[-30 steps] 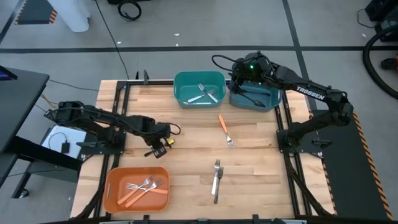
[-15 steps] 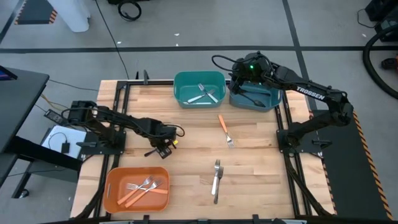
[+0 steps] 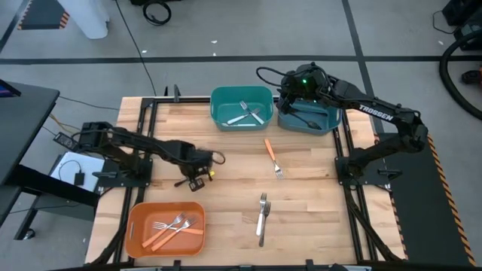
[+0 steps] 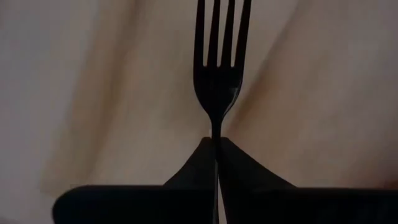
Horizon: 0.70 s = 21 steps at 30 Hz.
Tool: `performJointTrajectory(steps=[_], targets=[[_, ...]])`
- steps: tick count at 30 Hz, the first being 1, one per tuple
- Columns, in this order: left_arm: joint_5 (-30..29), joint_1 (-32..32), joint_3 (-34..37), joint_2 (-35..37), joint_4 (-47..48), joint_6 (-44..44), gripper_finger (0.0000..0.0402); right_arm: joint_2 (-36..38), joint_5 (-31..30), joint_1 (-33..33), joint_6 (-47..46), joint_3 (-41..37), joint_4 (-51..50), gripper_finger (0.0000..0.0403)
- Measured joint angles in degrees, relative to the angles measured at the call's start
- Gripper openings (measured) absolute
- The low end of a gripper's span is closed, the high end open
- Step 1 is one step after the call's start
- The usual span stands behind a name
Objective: Sort silverware by color (type)
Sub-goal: Put the left black fork into the blue bin
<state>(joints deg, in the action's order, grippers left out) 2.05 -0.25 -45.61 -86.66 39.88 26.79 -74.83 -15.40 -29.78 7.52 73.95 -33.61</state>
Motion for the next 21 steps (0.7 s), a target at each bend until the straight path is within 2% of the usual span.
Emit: performJointTrajectory(steps=[5,11,15,18,21], targets=[[-0.6,4.1,-7.5,3.8,3.0,-6.5,0.001,0.0,1.7,0.0,-0.5,0.0,0.2,0.0142],[-6.3,13.6,-18.9,4.6,2.1,-15.0,0.0009,0.0,11.7,0.0,-11.6,0.0,0.5,0.0142],[-7.1,20.1,-24.5,4.3,-4.4,-17.9,0.0009,0.0,19.4,0.3,-17.2,0.0,1.0,0.0142],[-7.2,23.2,-26.0,4.3,-12.6,-17.9,0.0009,0.0,23.3,1.4,-15.0,-0.9,4.7,0.0142],[-7.2,24.6,-26.1,4.3,-21.4,-16.9,0.0009,-0.1,24.3,2.9,-11.3,-2.4,10.2,0.0142]])
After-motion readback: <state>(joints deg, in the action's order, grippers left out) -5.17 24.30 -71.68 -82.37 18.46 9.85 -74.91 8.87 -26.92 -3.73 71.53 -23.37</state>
